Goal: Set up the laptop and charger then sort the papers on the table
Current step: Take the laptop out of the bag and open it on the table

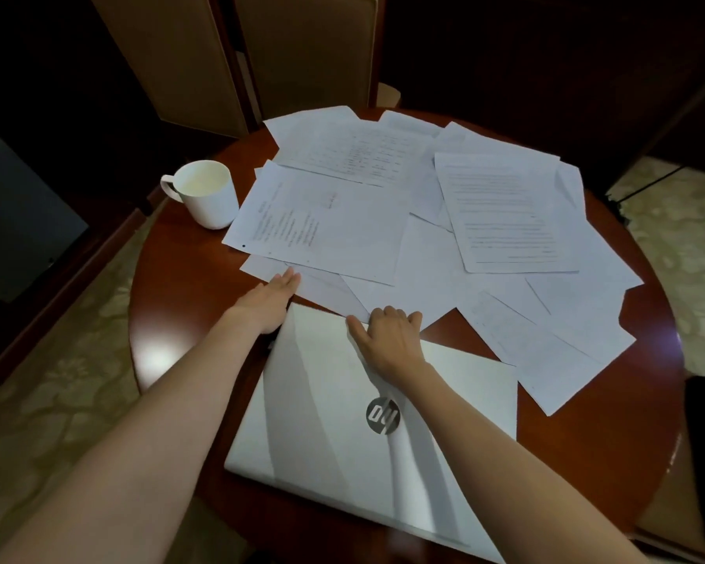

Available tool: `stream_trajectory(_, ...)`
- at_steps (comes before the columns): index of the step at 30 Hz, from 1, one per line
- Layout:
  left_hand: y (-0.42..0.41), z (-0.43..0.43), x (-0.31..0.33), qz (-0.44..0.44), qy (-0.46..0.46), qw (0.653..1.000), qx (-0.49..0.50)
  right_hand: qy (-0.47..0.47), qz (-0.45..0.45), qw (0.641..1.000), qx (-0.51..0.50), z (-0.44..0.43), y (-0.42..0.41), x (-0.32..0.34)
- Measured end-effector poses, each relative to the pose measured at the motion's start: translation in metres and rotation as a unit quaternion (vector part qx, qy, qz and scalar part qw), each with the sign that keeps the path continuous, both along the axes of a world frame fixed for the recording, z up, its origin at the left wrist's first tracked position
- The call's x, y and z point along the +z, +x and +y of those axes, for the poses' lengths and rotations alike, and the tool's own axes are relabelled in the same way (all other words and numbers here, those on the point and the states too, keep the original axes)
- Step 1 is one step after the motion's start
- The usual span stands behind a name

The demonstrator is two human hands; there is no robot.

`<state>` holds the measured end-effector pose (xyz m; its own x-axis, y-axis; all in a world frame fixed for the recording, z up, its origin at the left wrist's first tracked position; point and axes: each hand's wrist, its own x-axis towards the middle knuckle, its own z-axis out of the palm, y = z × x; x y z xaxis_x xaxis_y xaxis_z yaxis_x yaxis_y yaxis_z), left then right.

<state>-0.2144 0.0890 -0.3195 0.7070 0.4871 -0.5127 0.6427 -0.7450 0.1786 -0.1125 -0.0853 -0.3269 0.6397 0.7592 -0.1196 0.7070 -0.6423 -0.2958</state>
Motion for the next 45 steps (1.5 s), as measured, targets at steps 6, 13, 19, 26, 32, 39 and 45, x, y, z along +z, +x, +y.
stream_trajectory(6,0.034,0.008,0.006,0.026,0.004,1.0,0.006,-0.005,0.031,0.999,-0.021,0.002,0.003,-0.006)
stream_trajectory(13,0.05,0.005,0.0,-0.011,0.02,0.999,0.024,0.022,0.014,1.0,-0.009,0.004,0.005,-0.01)
stream_trajectory(19,0.033,0.001,-0.014,-0.068,0.02,0.997,0.038,0.089,0.048,0.994,-0.03,0.0,0.007,-0.015)
stream_trajectory(26,0.026,-0.012,-0.015,-0.132,0.045,0.989,0.056,0.115,0.021,0.993,-0.027,-0.001,0.011,-0.013)
stream_trajectory(32,0.019,-0.028,-0.017,-0.175,0.086,0.98,0.034,0.139,-0.036,0.99,0.006,-0.005,0.006,-0.018)
stream_trajectory(39,-0.009,-0.058,-0.018,-0.229,0.078,0.969,-0.047,0.122,-0.117,0.985,0.028,-0.033,-0.023,-0.017)
stream_trajectory(45,-0.038,-0.072,-0.023,-0.249,0.073,0.964,-0.063,0.046,-0.016,0.991,0.122,-0.074,-0.057,0.001)
